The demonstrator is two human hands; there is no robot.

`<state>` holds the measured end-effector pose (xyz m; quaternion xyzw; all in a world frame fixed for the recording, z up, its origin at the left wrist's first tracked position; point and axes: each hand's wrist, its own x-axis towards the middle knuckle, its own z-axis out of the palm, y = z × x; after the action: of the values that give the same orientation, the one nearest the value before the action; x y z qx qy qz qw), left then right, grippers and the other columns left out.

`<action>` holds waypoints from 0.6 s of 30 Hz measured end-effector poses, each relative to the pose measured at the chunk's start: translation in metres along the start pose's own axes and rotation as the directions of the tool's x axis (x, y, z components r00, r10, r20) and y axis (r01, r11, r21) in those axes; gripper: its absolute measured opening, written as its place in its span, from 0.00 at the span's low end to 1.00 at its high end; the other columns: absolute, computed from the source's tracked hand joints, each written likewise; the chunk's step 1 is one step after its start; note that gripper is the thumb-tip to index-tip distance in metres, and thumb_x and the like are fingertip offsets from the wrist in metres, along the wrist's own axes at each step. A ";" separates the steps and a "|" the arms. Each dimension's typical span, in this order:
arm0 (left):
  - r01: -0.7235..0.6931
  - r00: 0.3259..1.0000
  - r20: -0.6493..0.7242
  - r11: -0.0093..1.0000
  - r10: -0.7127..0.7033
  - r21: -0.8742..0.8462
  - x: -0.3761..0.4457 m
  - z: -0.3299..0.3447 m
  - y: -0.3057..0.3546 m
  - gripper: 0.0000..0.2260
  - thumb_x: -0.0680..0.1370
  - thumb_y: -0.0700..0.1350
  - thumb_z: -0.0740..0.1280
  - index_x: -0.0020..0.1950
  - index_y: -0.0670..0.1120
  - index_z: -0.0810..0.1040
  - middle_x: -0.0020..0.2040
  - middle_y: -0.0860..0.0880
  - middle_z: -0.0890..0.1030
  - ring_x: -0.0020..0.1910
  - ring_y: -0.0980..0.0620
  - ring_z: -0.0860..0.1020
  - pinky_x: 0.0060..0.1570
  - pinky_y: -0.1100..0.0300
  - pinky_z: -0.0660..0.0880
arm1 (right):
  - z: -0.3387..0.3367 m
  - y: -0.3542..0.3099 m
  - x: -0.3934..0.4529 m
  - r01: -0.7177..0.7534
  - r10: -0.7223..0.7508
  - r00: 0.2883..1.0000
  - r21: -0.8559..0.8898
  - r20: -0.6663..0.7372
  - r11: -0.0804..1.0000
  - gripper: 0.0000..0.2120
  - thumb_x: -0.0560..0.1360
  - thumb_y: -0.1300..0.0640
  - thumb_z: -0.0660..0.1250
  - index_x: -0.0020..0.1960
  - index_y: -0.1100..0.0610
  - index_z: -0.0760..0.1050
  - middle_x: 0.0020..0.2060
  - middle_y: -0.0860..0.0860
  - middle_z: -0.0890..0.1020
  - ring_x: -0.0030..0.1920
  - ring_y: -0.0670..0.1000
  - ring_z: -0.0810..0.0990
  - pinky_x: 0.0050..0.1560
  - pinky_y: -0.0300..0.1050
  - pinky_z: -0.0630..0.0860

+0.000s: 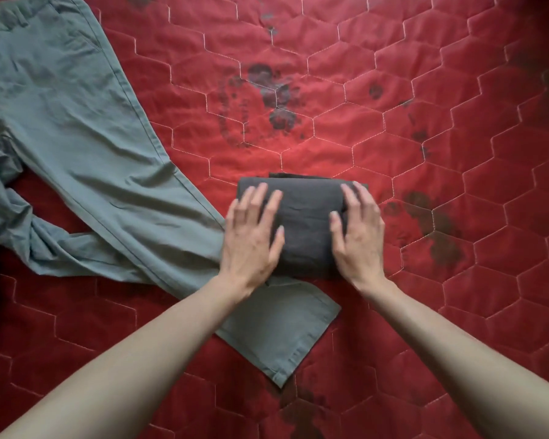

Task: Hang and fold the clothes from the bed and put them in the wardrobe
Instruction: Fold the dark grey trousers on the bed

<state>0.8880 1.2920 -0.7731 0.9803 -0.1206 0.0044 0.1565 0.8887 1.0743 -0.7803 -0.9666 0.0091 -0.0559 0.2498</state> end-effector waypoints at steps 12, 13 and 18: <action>-0.153 0.969 0.221 0.974 0.114 0.170 0.024 0.048 -0.020 0.33 0.82 0.61 0.56 0.85 0.52 0.51 0.85 0.47 0.48 0.84 0.45 0.45 0.79 0.36 0.49 | 0.045 0.006 0.014 0.229 -0.133 0.927 -0.247 0.351 0.942 0.33 0.83 0.36 0.53 0.84 0.45 0.51 0.84 0.48 0.51 0.84 0.51 0.45 0.82 0.60 0.48; -0.152 0.969 0.221 0.974 0.112 0.170 0.022 0.046 -0.018 0.33 0.82 0.61 0.56 0.85 0.52 0.51 0.85 0.46 0.47 0.84 0.45 0.45 0.79 0.35 0.48 | 0.041 0.007 0.012 0.231 -0.142 0.928 -0.231 0.344 0.945 0.33 0.83 0.36 0.54 0.84 0.45 0.51 0.84 0.48 0.50 0.84 0.51 0.45 0.81 0.60 0.48; 0.366 0.929 0.086 0.927 -0.360 -0.077 0.014 0.023 -0.003 0.43 0.74 0.66 0.68 0.83 0.50 0.54 0.79 0.43 0.59 0.78 0.42 0.61 0.75 0.44 0.62 | 0.019 -0.002 0.001 -0.230 0.231 0.963 -0.021 0.141 0.973 0.44 0.77 0.38 0.68 0.84 0.50 0.50 0.84 0.52 0.51 0.83 0.54 0.51 0.79 0.56 0.54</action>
<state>0.9012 1.2845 -0.7948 0.9769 0.0574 -0.0645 0.1952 0.8917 1.0856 -0.7958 -0.9610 0.1039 0.0427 0.2526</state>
